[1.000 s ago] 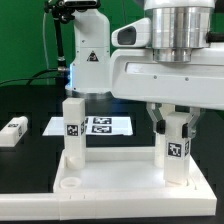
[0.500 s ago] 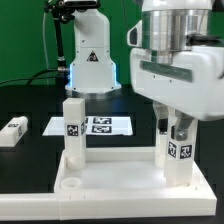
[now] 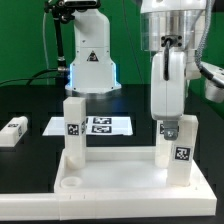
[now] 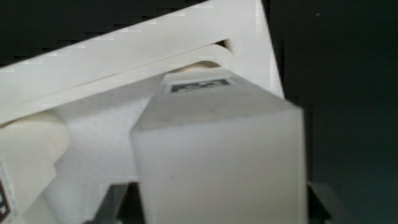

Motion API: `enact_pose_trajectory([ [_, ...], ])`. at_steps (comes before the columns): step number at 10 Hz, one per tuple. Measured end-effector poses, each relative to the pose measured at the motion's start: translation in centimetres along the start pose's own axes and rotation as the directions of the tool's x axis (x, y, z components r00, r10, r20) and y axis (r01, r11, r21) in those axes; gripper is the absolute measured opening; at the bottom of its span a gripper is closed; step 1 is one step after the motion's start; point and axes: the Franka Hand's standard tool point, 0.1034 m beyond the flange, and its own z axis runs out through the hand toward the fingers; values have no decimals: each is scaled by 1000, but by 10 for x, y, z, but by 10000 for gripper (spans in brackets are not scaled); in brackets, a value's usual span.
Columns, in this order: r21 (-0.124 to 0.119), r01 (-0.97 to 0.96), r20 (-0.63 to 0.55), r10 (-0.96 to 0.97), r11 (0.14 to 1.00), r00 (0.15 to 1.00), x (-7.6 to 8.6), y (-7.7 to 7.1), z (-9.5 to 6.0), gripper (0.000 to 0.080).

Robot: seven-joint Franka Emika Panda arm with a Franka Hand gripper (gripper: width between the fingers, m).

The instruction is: Assemble desk

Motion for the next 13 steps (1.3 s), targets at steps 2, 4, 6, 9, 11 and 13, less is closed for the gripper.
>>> enact_pose_trajectory([
  [2,-18,226,-2,-226,974,974,1,1,0,408],
  [4,2,585,-10,-585,811,811,-9,-1,2,627],
  [6,2,668,-9,-668,744,744,-11,0,2,643],
  [9,-13,833,-19,-833,553,553,-9,0,2,649],
  [11,-66,979,-16,-981,192,191,-10,3,3,649],
  [13,-73,996,-8,-999,49,49,-10,4,4,649],
])
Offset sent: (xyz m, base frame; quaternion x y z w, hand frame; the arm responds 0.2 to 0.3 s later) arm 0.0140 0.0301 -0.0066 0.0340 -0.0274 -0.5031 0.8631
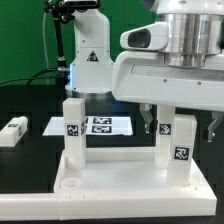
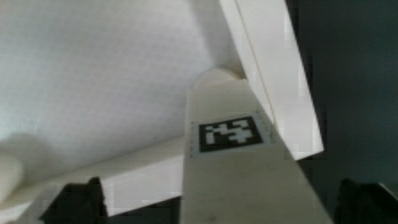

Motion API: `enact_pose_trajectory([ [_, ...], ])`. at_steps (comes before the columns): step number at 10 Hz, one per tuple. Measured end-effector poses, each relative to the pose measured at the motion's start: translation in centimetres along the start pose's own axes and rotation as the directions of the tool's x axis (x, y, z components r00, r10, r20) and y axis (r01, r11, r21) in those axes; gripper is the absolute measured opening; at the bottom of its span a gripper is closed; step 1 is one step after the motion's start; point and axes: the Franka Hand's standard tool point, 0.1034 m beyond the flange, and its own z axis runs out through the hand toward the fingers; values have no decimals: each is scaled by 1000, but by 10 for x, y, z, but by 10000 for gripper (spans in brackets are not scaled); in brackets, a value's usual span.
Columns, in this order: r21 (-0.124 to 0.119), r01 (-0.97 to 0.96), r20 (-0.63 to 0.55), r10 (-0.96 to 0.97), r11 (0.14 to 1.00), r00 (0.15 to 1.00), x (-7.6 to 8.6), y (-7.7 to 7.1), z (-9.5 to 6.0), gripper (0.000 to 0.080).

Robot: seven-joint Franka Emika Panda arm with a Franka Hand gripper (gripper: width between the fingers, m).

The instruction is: Assemble desk

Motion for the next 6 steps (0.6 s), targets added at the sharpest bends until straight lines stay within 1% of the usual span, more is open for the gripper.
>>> enact_pose_trajectory([
  [2,0,-25,0,25,1000,1000,0,0,0,649],
  [3,2,-96,1,96,995,995,0,0,0,522],
  [4,2,-190,1,190,982,982,0,0,0,318],
  [5,2,-217,0,217,976,976,0,0,0,288],
  [6,3,-307,2,307,952,952,0,-1,0,288],
])
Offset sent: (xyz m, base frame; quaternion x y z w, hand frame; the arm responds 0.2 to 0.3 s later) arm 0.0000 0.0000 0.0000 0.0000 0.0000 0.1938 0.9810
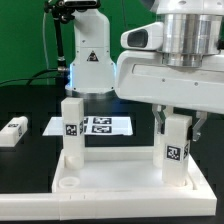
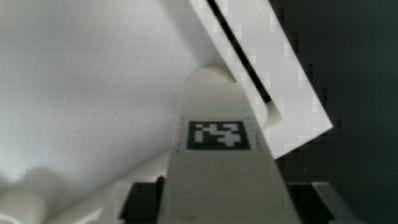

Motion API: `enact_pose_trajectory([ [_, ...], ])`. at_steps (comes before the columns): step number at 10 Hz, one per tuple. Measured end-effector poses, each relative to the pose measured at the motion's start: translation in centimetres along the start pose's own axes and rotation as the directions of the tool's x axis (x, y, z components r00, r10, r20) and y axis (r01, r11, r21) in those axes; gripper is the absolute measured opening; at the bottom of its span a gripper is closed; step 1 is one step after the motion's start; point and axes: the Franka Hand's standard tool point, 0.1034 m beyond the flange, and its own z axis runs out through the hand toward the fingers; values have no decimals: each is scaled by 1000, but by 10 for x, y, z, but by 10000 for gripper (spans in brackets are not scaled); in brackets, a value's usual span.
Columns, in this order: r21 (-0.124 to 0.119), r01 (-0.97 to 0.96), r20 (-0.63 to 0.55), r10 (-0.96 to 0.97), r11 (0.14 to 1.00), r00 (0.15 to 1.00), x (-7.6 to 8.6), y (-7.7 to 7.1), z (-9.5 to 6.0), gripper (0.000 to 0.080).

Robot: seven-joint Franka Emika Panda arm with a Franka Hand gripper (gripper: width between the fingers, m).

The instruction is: Assemble desk

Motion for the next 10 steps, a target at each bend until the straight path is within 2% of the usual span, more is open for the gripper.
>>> enact_pose_trajectory([
  [3,5,-281,3,281,960,960,0,-1,1,288],
  [4,12,-421,14,421,907,907,0,-1,2,288],
  [5,32,-562,37,561,826,827,1,-2,2,288],
  [6,66,-682,56,679,729,732,-1,-1,2,291],
  [7,71,-759,68,756,647,651,-5,-4,2,291],
  [8,60,-832,82,828,552,555,-5,-7,2,291],
  [9,57,-911,92,907,408,412,-6,-10,2,291],
  [10,65,-966,95,962,251,257,-6,-14,1,291],
])
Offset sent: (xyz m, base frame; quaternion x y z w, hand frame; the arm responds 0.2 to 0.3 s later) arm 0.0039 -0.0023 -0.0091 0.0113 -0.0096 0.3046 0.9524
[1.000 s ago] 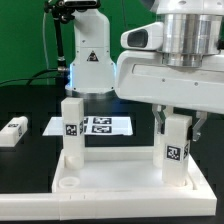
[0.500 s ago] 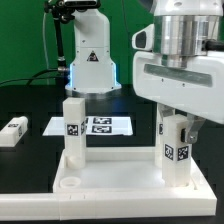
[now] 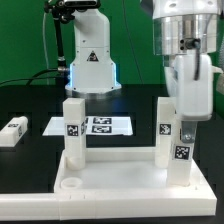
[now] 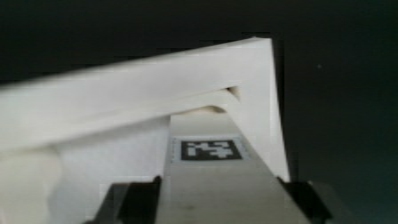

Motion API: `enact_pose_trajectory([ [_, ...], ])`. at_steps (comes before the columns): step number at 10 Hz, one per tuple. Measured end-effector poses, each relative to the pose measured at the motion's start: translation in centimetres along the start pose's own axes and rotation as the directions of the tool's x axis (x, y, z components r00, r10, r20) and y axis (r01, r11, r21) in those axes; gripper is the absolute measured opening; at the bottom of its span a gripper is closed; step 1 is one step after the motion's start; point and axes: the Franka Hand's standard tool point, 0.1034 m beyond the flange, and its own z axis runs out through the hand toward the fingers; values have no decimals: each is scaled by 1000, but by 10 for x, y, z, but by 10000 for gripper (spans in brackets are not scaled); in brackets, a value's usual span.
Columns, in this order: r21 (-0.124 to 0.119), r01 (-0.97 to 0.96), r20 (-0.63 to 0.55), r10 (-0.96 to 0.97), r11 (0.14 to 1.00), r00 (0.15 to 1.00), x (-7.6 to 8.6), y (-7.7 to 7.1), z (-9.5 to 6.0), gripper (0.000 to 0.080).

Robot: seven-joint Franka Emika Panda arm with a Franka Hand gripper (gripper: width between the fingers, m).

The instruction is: Assemble desk

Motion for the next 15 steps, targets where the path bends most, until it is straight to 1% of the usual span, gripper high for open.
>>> enact_pose_trajectory([
  [1,9,19,6,-19,1000,1000,1,1,-1,291],
  [2,7,-2,13,1,1000,1000,1,1,-1,291],
  [3,8,34,12,-34,999,999,2,1,-1,291],
  [4,8,55,12,-55,998,998,1,1,-1,345],
  [5,8,68,12,-69,998,998,2,1,-1,533],
  [6,16,283,7,-283,959,959,3,-2,-3,533],
  [7,23,468,7,-468,883,884,3,-3,-5,625],
  [8,39,599,4,-600,800,800,-3,-1,-5,642],
  [9,38,613,3,-614,789,789,-7,7,-4,642],
  [10,37,691,-2,-691,722,723,-6,6,-3,648],
  [11,36,726,-5,-726,687,687,-5,5,-3,648],
  [12,33,774,-10,-774,632,633,-4,5,-3,649],
  [13,29,865,-17,-865,501,501,1,3,-4,649],
  [14,24,933,-21,-933,358,359,12,-2,-5,649],
  [15,19,966,-23,-966,256,257,20,-6,-7,649],
])
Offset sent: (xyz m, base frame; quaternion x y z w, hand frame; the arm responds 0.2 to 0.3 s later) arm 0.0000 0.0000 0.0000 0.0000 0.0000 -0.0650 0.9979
